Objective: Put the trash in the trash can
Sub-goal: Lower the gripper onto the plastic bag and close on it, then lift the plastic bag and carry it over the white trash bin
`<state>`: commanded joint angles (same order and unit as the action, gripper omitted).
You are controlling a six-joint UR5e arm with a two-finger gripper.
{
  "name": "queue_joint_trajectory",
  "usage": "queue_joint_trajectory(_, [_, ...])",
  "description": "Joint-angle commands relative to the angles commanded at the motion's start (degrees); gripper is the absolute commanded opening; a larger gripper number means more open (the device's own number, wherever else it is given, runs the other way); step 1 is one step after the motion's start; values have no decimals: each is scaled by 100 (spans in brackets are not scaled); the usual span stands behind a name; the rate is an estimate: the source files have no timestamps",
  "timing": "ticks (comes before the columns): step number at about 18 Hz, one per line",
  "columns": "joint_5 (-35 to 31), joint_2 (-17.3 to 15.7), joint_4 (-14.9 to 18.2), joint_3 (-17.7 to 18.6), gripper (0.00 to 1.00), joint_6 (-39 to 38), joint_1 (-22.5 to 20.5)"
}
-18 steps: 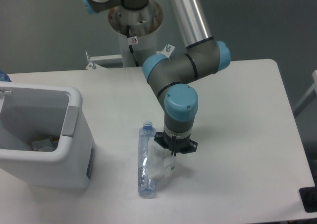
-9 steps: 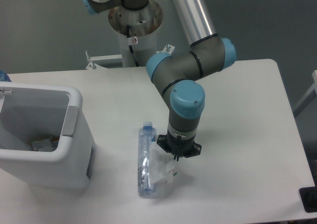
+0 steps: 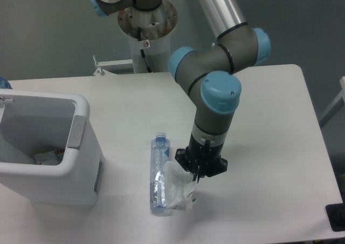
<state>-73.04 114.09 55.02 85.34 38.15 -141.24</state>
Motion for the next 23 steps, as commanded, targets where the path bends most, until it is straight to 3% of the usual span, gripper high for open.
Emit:
queue_joint_trajectory(6, [500,-501,9,-62,0,-456,61])
queue_joint_trajectory(16, [950,-888,-26,-88,0,-993,834])
queue_joint_trajectory(23, [1239,-1231,-26,-105,0,-1195,905])
